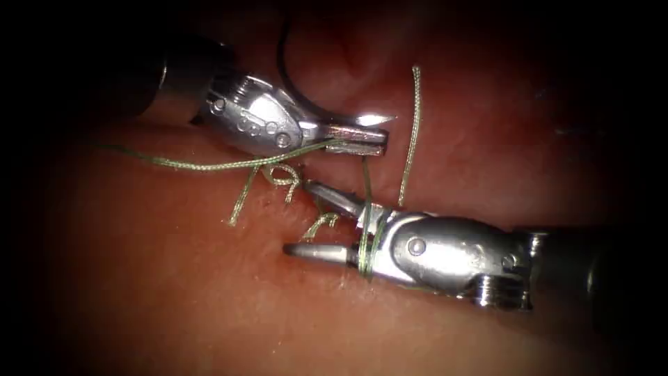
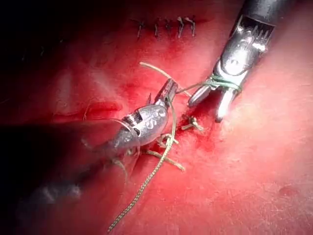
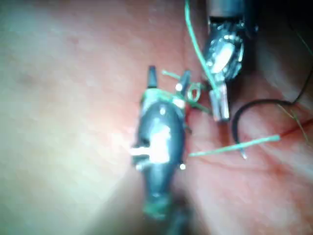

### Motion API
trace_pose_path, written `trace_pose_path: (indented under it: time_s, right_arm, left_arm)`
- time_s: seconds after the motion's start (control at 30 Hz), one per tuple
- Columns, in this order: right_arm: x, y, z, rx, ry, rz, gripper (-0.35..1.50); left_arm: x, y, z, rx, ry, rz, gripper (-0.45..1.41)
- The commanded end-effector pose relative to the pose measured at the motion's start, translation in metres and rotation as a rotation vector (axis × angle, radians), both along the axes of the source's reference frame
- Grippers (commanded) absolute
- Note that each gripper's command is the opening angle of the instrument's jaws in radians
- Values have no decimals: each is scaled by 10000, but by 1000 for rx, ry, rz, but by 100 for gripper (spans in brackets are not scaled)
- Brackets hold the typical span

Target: Wound Closure

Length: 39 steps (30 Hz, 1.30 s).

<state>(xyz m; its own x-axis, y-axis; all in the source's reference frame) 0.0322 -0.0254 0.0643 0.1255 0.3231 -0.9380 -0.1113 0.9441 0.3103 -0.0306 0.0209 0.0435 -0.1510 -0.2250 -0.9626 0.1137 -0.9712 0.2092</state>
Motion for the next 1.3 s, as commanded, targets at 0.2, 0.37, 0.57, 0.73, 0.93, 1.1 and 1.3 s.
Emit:
trace_pose_path:
  time_s: [0.2, 0.37, 0.57, 0.73, 0.93, 1.1, 1.3]
  right_arm:
    - [-8, 5, -1, 34, 32, 82, 36]
    - [-28, 8, 2, 170, 19, 253, 34]
    - [-48, 13, 7, 251, -9, 385, 34]
    - [-67, 9, 21, 401, -22, 516, 34]
    - [-71, 1, 35, 513, -153, 559, 41]
    - [-85, 7, 46, 549, -208, 624, 46]
    - [-93, 15, 56, 549, -223, 676, 61]
  left_arm:
    - [5, -13, 11, -4, -2, 9, -45]
    - [10, -33, 1, 0, -3, 12, -45]
    - [13, -59, -16, 0, -8, 22, -45]
    - [10, -78, -30, 0, -9, 23, -45]
    - [-15, -84, -43, 15, -15, 26, -45]
    - [-39, -72, -47, 7, -21, 24, -45]
    - [-52, -53, -33, 7, -23, 24, -45]
